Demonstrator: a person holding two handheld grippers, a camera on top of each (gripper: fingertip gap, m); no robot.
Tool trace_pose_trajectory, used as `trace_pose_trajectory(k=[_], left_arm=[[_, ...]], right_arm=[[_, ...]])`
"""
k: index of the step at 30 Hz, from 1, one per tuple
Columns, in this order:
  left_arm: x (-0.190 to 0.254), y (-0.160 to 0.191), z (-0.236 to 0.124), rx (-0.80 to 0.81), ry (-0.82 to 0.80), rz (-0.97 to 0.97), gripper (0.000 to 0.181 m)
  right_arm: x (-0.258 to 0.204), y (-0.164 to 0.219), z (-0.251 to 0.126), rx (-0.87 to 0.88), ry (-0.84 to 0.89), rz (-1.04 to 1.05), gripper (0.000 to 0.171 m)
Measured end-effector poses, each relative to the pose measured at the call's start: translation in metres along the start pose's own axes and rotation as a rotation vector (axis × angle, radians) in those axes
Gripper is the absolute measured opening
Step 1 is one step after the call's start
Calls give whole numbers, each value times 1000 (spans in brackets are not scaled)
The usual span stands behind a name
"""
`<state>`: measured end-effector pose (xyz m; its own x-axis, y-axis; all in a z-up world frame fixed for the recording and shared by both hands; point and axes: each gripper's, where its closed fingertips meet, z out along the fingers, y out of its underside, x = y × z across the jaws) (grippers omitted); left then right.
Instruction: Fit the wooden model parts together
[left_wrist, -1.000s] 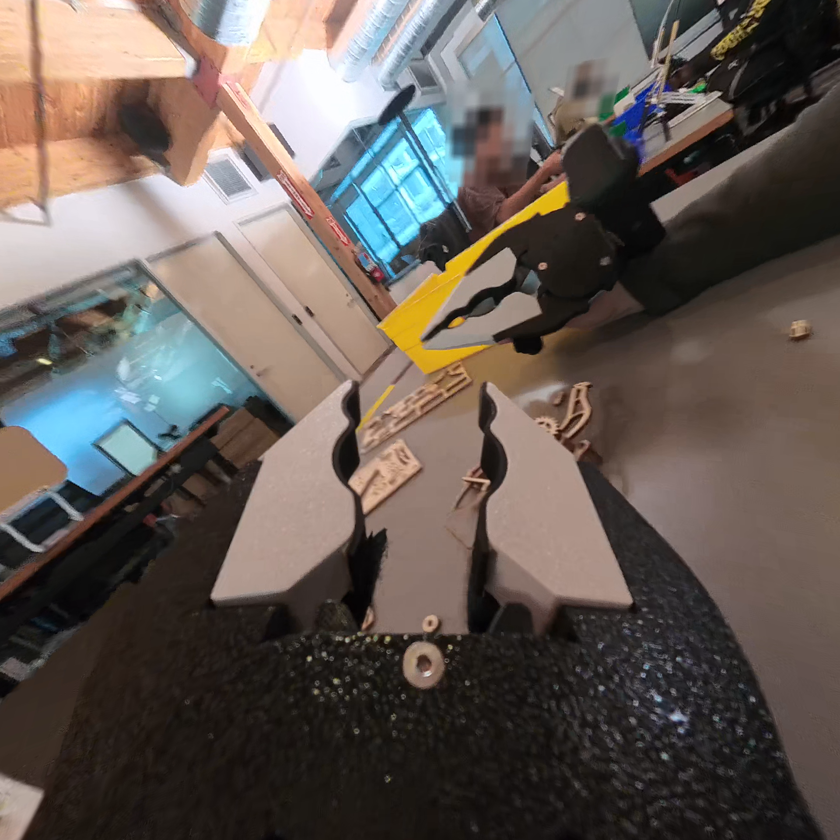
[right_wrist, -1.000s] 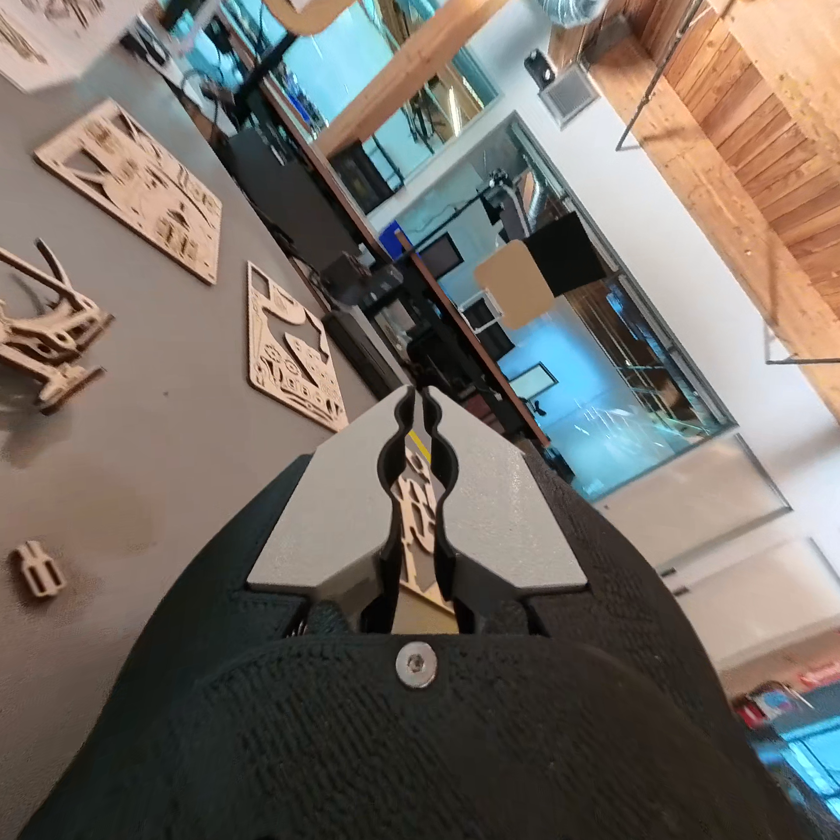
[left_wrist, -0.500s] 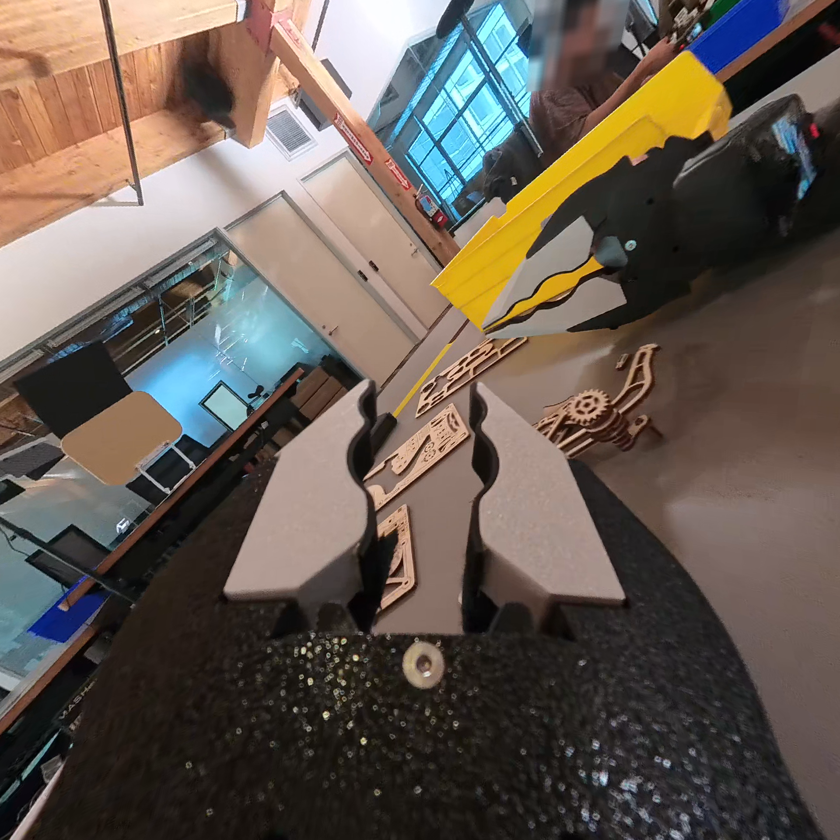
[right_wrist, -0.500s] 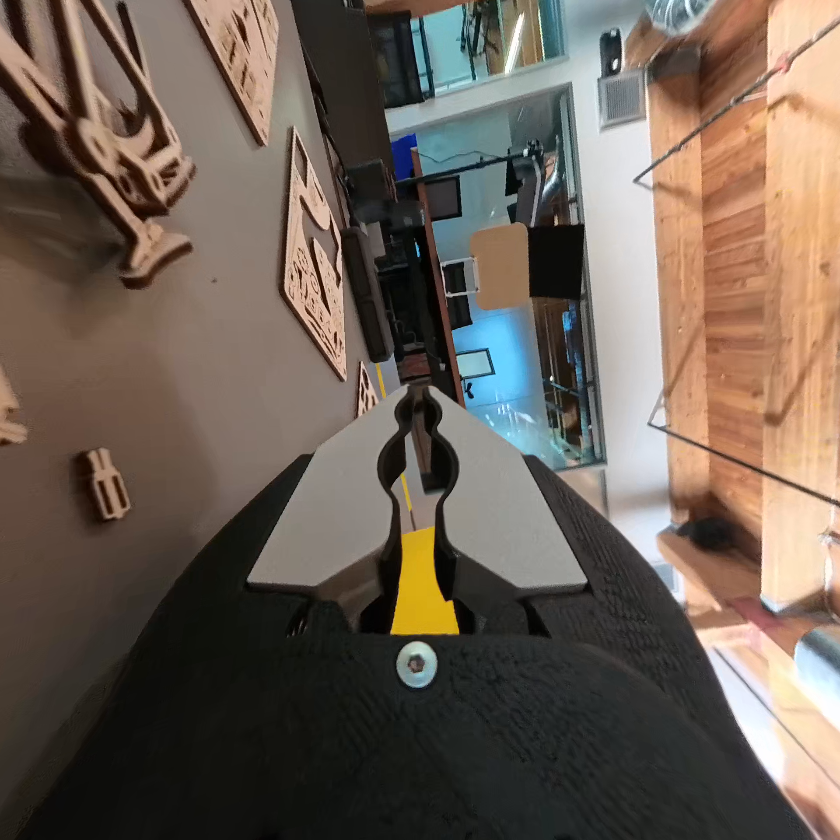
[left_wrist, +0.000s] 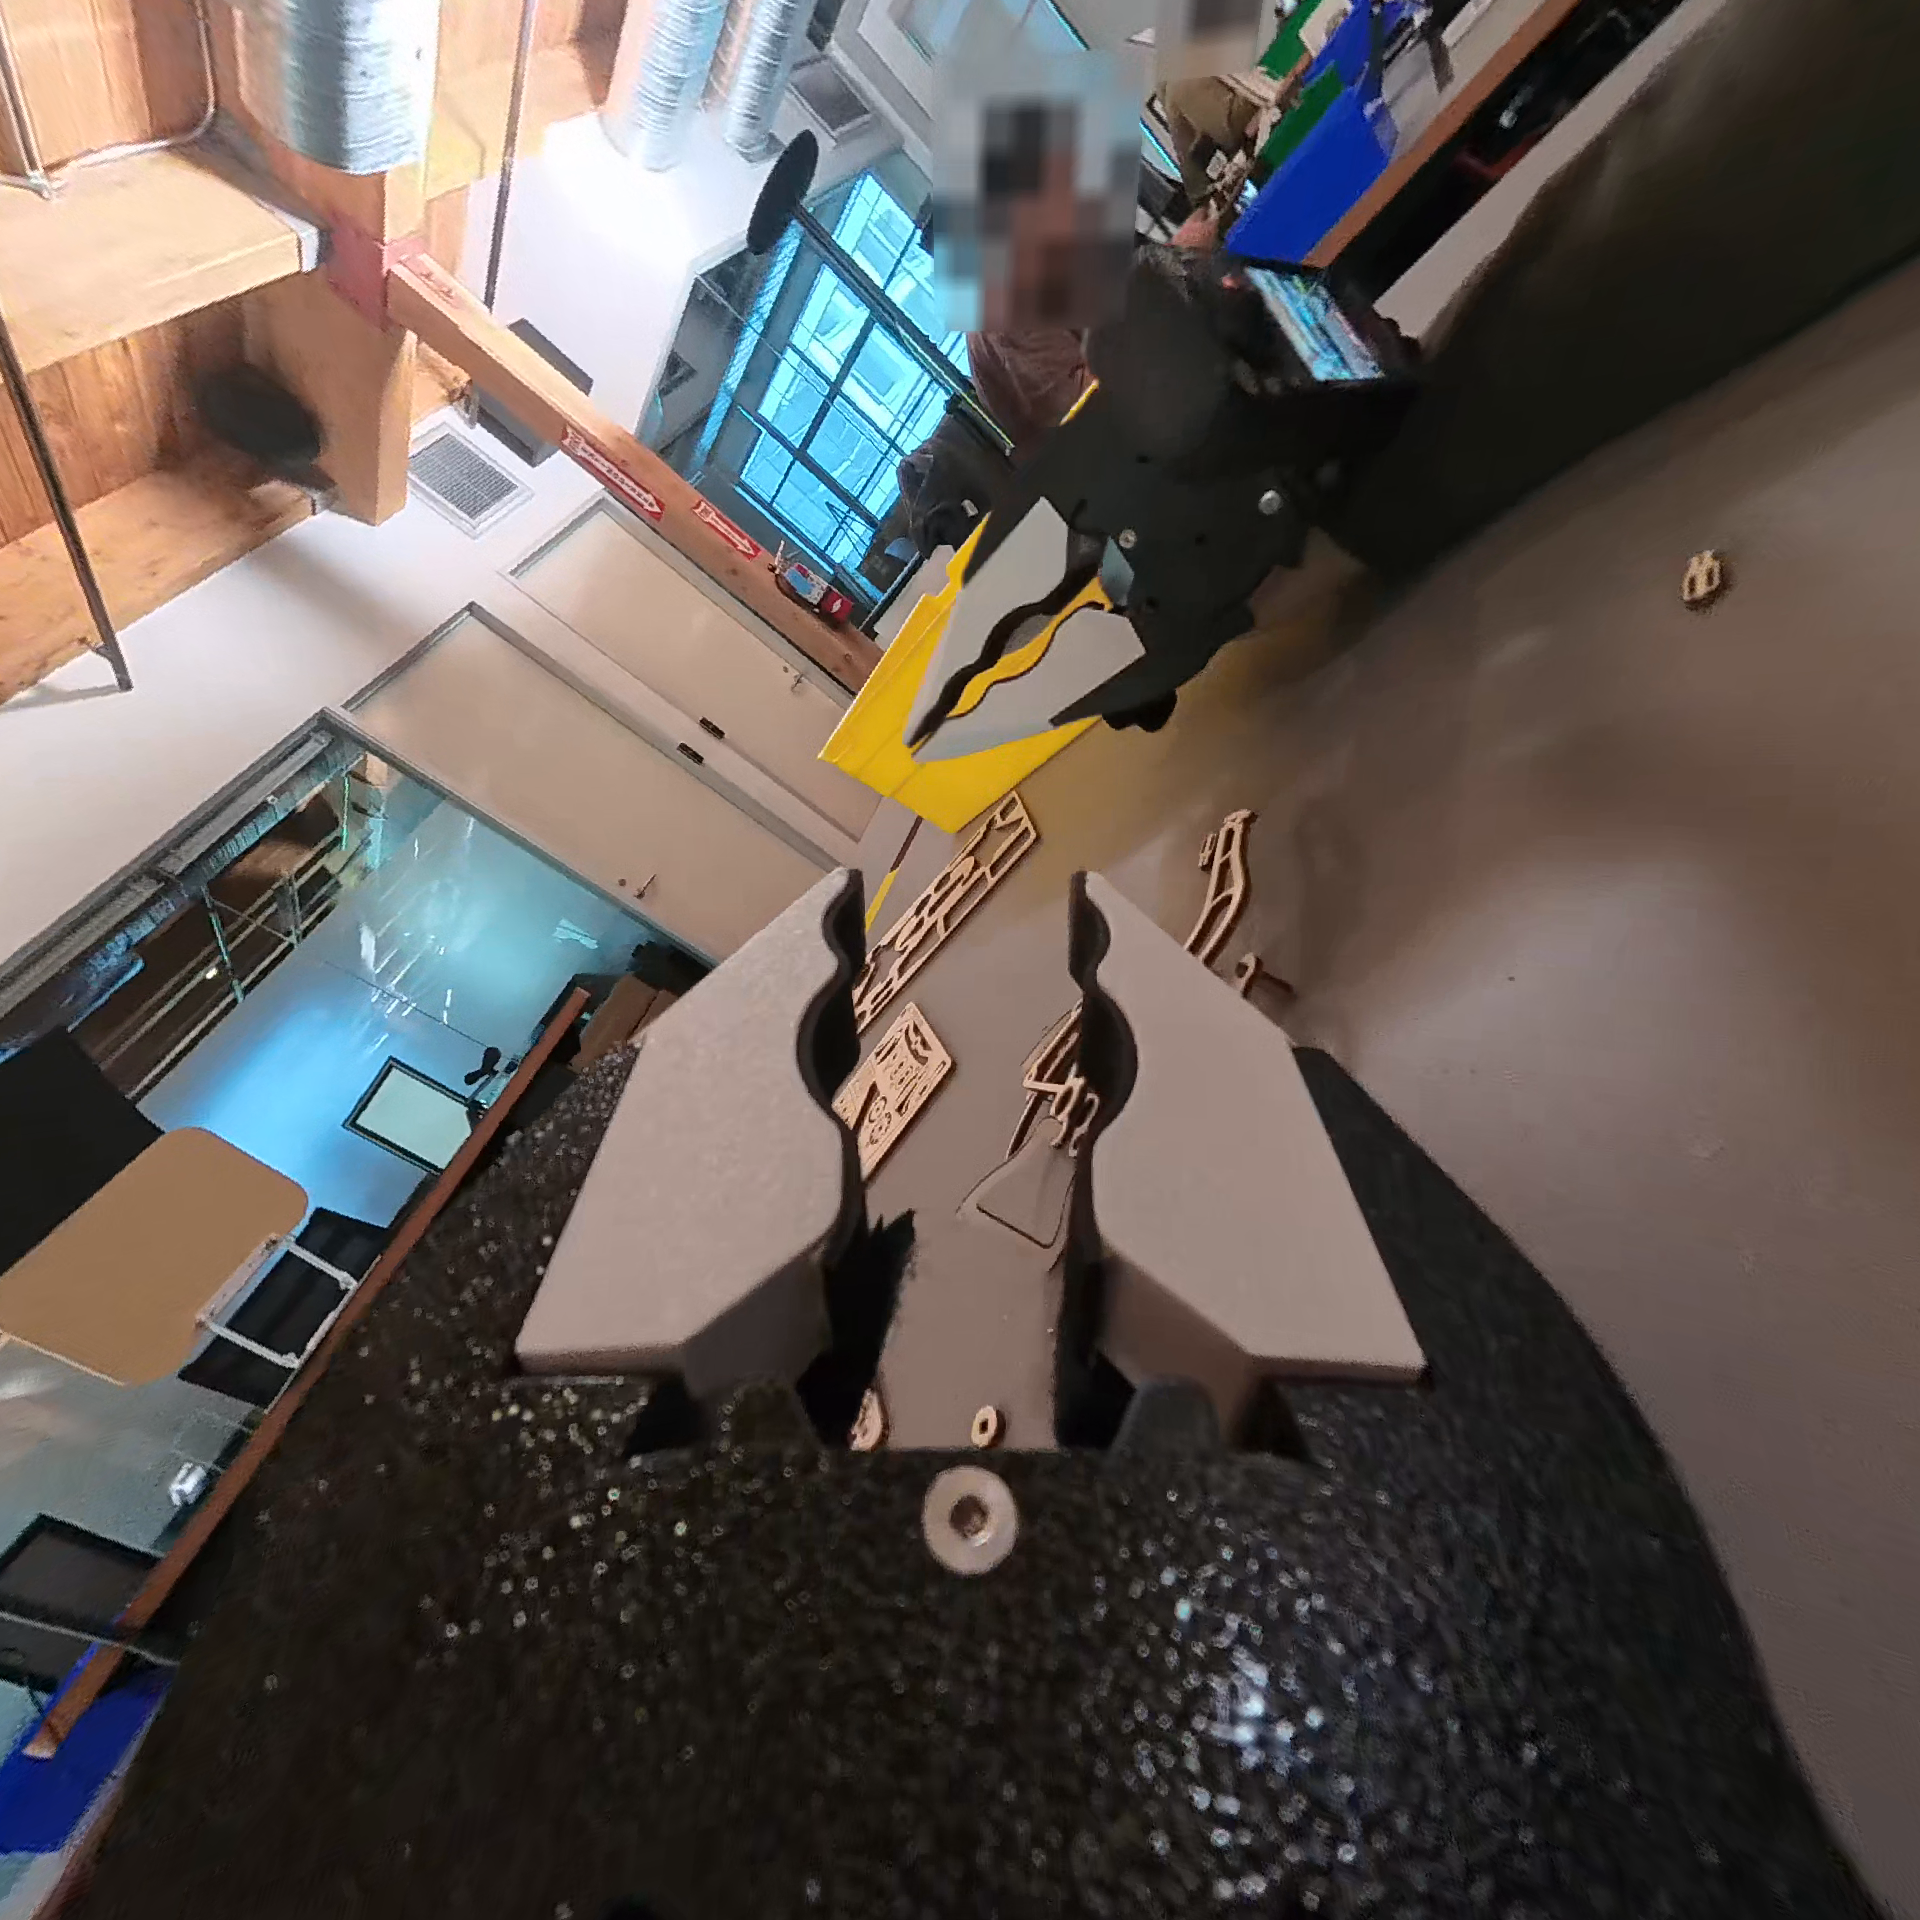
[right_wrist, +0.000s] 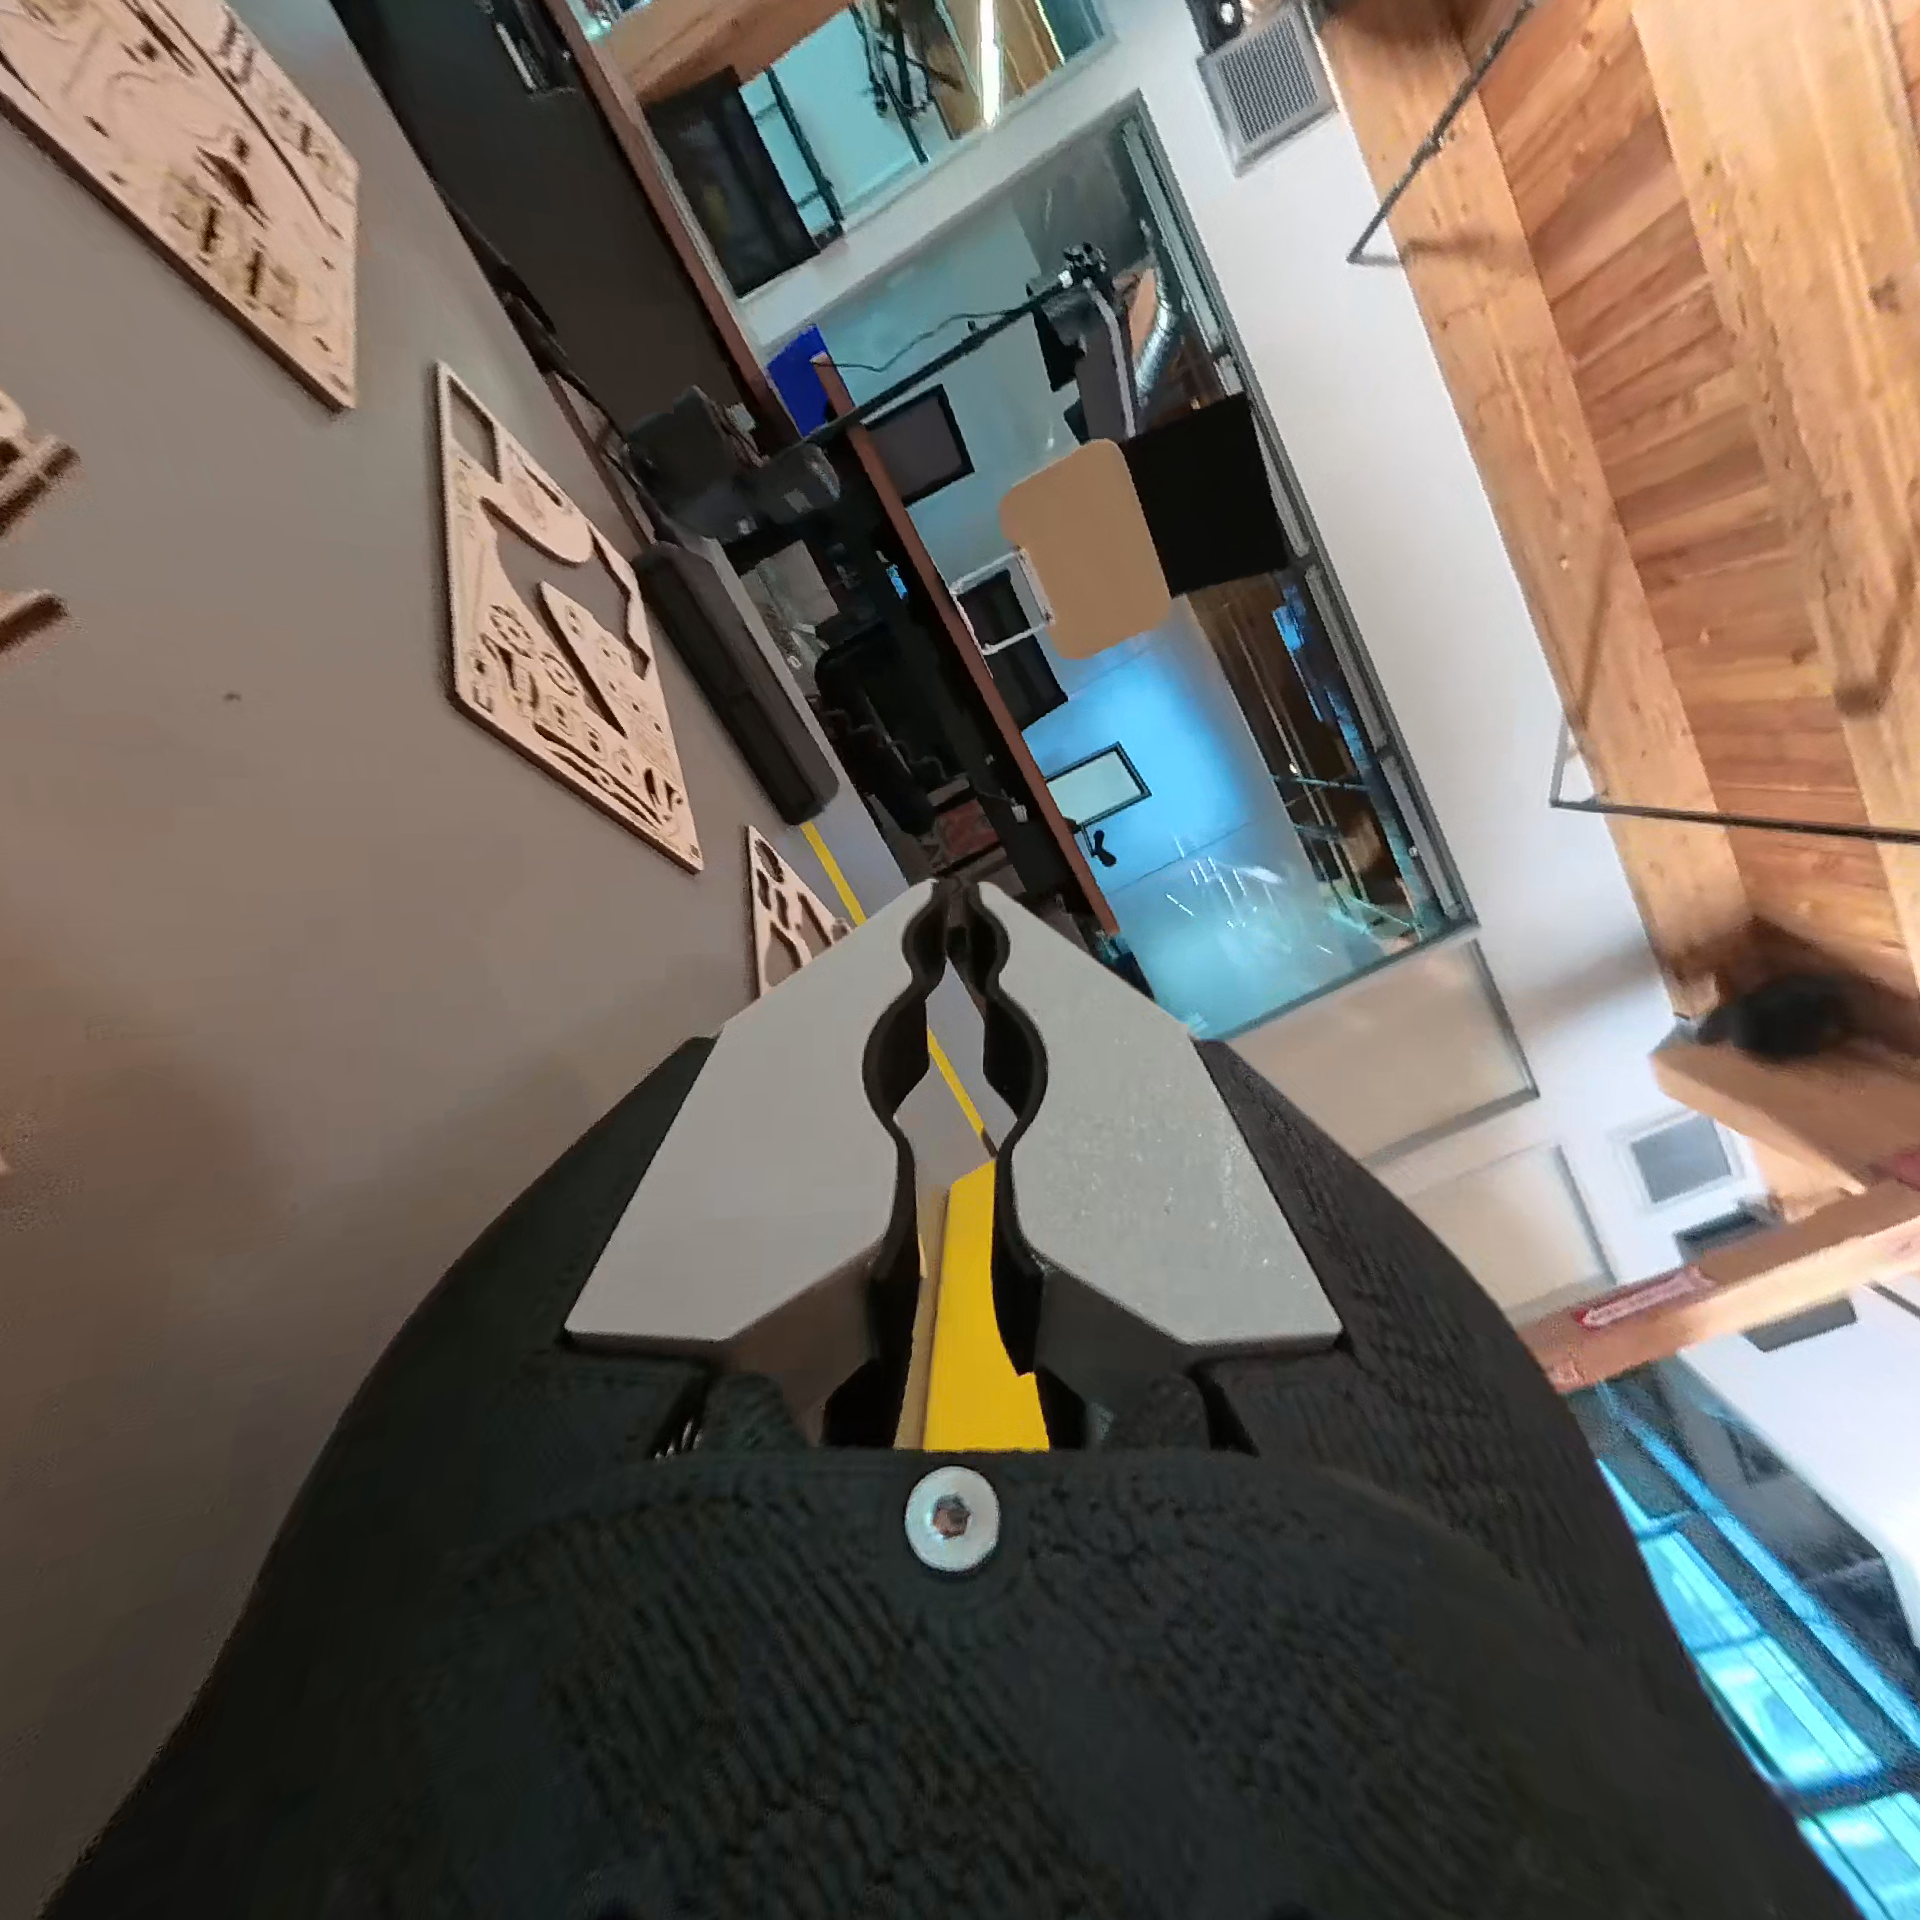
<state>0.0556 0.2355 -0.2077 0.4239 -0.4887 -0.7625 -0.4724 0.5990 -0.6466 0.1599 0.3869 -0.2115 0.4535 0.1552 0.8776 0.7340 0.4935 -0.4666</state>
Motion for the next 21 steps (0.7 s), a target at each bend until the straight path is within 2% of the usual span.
trace_pose_trajectory(k=[3,4,10,16,21], left_arm=[[5,0,2,-12,11,46,35],[8,0,2,-17,17,60,39],[18,1,5,-33,46,121,31],[19,1,6,-32,33,182,31],[20,0,6,-33,33,183,31]], right_arm=[[1,0,-2,0,5,-15,0],[1,-1,-2,5,4,-15,0],[5,1,-2,2,15,22,0],[1,5,1,-17,0,-2,0],[-2,0,-1,1,-11,-24,0]])
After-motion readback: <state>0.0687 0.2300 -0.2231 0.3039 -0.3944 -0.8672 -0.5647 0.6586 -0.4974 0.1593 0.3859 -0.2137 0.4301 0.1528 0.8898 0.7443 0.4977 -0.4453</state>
